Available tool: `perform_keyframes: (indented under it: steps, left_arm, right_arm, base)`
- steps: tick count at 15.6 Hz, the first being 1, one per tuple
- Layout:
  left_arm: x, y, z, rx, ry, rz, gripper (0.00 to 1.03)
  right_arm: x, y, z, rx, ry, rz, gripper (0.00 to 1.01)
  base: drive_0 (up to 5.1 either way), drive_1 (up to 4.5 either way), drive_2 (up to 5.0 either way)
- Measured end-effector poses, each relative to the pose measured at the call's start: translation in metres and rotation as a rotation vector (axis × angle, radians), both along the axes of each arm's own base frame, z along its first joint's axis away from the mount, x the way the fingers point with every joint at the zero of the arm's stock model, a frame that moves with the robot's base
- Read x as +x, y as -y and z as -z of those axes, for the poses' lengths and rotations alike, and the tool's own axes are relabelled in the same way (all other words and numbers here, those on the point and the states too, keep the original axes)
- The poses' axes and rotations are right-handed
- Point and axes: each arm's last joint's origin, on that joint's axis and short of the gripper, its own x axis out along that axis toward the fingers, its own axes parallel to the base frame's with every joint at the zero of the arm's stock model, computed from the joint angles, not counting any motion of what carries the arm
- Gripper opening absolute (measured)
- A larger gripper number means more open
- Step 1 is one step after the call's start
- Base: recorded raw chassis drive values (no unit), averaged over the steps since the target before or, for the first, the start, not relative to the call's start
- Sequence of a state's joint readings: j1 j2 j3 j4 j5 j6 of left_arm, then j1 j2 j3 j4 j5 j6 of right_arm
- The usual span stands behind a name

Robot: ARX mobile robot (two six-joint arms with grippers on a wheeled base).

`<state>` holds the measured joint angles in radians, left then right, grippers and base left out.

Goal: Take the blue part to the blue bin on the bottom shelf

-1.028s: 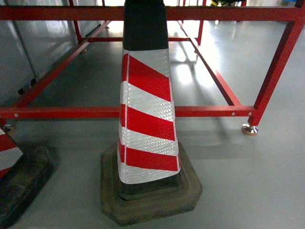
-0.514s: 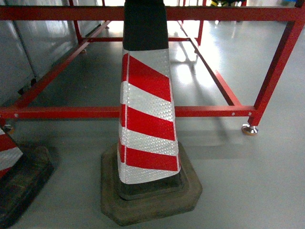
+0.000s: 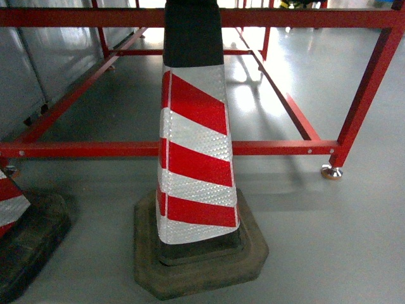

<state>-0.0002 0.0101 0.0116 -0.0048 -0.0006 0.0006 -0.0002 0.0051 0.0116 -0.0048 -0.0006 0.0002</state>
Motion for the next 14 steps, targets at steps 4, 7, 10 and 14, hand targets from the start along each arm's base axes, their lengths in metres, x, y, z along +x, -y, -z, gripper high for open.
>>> perform_keyframes:
  steps: [4,7,10,14]
  left_arm:
    - [0.0,0.0,0.0,0.0,0.0,0.0,0.98]
    - [0.0,0.0,0.0,0.0,0.0,0.0,0.98]
    - [0.0,0.0,0.0,0.0,0.0,0.0,0.98]
    - [0.0,0.0,0.0002,0.0,-0.002,-0.001,0.98]
  right_arm:
    - [0.0,0.0,0.0,0.0,0.0,0.0,0.98]
    - [0.0,0.0,0.0,0.0,0.0,0.0,0.98]
    - [0.0,0.0,0.0,0.0,0.0,0.0,0.98]
    - [0.0,0.0,0.0001,0.0,-0.001,0.0,0.98]
  base:
    - [0.0,0.0,0.0]
    - [0.0,0.0,0.0]
    - [0.0,0.0,0.0]
    - [0.0,0.0,0.0]
